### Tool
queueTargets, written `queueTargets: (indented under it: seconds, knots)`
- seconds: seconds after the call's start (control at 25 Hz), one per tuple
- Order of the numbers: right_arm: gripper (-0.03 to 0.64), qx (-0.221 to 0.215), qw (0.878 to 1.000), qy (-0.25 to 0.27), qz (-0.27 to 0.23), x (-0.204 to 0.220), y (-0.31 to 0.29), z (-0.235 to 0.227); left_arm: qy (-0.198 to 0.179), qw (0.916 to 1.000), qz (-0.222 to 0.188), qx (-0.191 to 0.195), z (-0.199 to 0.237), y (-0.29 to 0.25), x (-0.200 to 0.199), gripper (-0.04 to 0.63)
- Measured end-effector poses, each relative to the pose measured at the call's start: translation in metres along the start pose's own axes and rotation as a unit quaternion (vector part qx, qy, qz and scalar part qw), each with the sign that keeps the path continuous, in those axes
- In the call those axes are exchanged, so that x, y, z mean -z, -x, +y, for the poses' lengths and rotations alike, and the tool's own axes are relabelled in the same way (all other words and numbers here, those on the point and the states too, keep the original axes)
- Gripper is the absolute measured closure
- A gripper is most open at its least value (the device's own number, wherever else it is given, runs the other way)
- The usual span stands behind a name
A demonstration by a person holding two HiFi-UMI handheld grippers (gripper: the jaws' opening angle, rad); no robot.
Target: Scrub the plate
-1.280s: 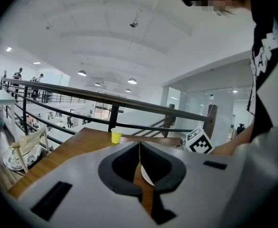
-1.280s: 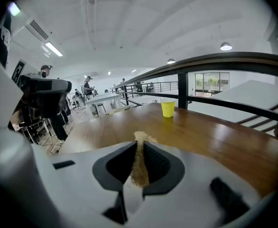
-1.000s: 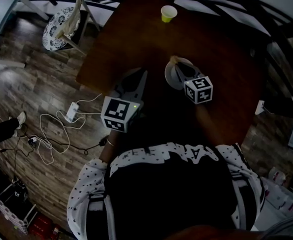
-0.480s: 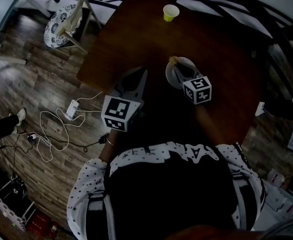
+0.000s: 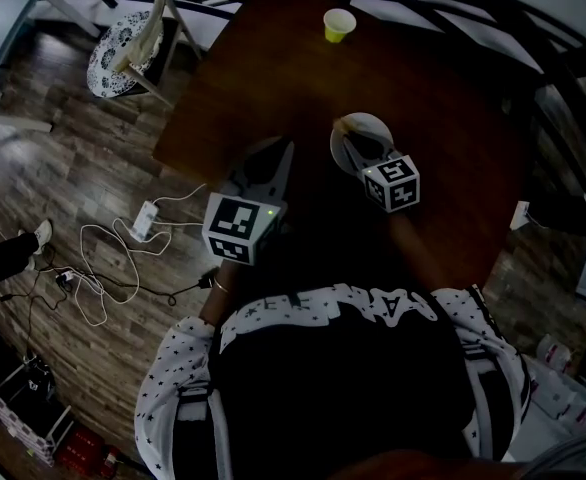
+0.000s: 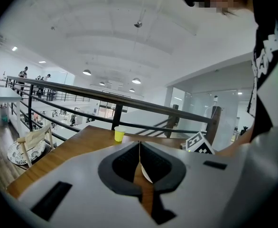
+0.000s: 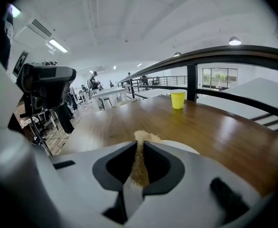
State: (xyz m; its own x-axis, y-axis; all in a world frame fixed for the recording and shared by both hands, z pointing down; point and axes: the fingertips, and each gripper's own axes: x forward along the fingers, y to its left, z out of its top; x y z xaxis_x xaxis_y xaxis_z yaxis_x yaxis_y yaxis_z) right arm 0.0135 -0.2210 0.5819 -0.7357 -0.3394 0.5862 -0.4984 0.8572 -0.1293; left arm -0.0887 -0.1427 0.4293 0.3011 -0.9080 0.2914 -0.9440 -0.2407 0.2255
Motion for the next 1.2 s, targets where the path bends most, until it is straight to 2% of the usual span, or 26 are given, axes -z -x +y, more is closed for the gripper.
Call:
queueTargets:
  seconds: [1.2]
  knots:
    - [0.568, -0.008, 1.000, -0.002, 0.019, 0.007, 0.002, 0.034, -0.004, 0.9997, -0.006, 0.023, 0.004, 0.007, -0.002, 0.580]
